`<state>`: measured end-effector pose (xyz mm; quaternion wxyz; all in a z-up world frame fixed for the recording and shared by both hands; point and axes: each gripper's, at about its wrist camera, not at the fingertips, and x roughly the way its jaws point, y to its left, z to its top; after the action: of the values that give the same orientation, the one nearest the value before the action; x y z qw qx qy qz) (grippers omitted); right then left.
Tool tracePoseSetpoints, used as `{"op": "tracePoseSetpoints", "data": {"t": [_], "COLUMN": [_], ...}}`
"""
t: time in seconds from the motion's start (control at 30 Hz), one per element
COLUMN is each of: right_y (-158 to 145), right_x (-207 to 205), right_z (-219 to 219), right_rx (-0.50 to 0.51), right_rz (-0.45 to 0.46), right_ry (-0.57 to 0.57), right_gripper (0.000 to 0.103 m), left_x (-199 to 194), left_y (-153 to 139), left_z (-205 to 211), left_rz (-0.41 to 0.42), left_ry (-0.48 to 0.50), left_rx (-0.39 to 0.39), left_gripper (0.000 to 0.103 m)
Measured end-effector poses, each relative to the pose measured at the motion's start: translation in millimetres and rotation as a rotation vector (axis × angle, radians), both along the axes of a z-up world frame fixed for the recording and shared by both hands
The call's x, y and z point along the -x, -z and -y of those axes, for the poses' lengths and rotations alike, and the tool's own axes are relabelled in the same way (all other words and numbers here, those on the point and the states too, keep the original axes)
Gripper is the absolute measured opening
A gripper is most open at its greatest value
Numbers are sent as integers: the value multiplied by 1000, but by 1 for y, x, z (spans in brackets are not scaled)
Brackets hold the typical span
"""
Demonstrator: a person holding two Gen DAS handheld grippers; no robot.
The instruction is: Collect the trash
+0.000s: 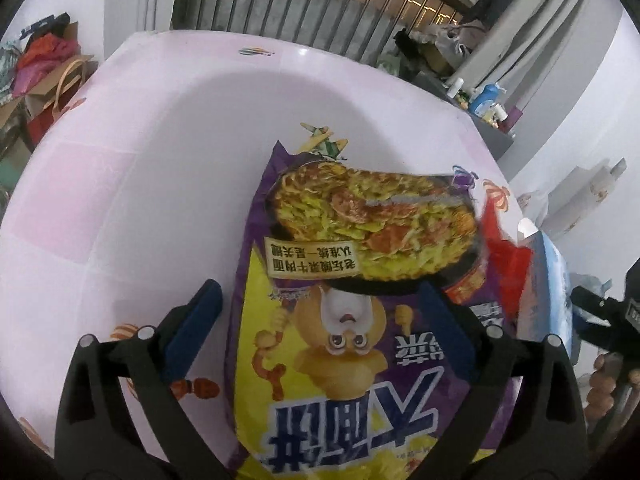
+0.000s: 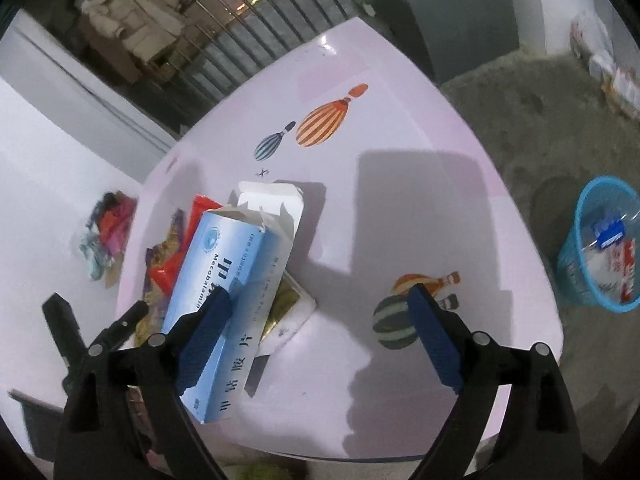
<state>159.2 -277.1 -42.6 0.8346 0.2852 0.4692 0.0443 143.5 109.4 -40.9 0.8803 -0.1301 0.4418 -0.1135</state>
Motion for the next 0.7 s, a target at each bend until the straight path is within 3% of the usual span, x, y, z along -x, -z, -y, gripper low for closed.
{"op": "tracePoseSetpoints", "data": {"t": [0.17, 0.4, 0.53, 0.7], "right_y": [11, 11, 10, 8], "right_x": [6, 7, 8, 3], "right_z": [5, 0, -3, -14], "right_rx": [-64, -15, 15, 114], "right_rz": [4, 24, 35, 23], "right_ry": [33, 18, 12, -36], "right_gripper": [97, 97, 97, 97], "left_x": [1, 3, 4, 2], "left_y": [2, 3, 3, 2], "left_z": [-6, 4, -3, -4], "left_rz": [-1, 26, 31, 16], "left_ry": [-43, -5, -13, 13], "left_rx": [80, 15, 55, 52], "left_gripper": [94, 94, 94, 94]}}
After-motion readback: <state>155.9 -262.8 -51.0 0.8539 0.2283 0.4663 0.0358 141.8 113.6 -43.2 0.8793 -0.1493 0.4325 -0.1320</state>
